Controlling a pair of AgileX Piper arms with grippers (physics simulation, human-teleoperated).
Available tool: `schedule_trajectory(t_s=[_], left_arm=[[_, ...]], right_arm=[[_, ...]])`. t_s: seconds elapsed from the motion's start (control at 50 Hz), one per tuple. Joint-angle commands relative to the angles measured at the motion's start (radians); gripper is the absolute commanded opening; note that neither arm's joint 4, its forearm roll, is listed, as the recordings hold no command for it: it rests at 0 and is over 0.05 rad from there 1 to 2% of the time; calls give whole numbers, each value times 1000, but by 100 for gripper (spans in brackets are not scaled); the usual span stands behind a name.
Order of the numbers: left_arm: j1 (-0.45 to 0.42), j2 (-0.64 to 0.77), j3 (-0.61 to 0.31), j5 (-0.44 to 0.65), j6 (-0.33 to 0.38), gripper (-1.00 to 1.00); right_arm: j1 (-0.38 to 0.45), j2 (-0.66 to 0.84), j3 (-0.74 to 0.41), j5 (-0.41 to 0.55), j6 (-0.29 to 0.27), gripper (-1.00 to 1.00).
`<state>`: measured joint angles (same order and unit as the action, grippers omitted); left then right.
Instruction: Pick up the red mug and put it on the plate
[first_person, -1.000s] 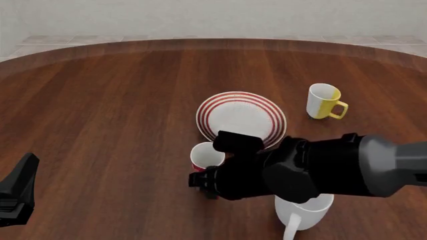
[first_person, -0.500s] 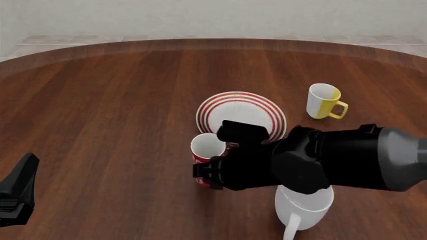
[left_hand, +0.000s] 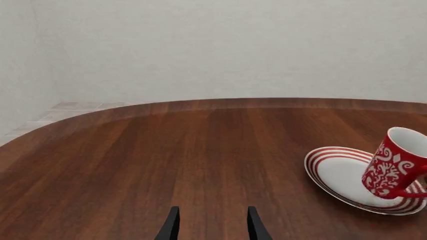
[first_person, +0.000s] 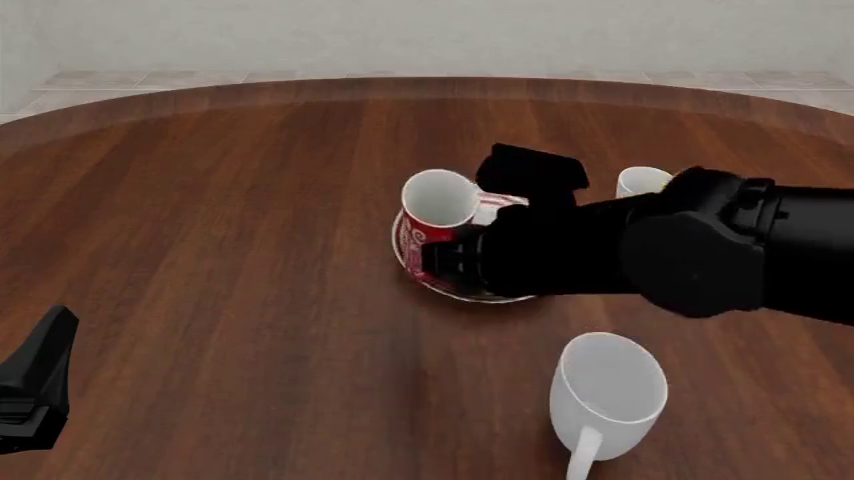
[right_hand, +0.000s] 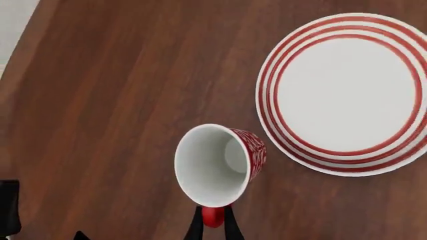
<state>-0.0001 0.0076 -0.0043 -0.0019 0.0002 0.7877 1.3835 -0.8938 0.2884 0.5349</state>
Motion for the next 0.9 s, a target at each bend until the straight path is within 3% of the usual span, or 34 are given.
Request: schedule_trajectory(t_s=[0.02, 0.24, 0.3, 0.58, 0.9], left_arm=[[0, 0, 0, 0, 0, 100], [0, 0, 0, 0, 0, 100], [0, 0, 0, 0, 0, 100], [0, 0, 0, 0, 0, 100], [0, 0, 0, 0, 0, 100]], right_arm=[[-48, -59, -74, 52, -72, -100], [-160, -97, -130, 99, -148, -100], [-235, -112, -117, 101, -170, -100], [-351, -78, -139, 84, -177, -100], [-383, 45, -170, 39, -148, -100]])
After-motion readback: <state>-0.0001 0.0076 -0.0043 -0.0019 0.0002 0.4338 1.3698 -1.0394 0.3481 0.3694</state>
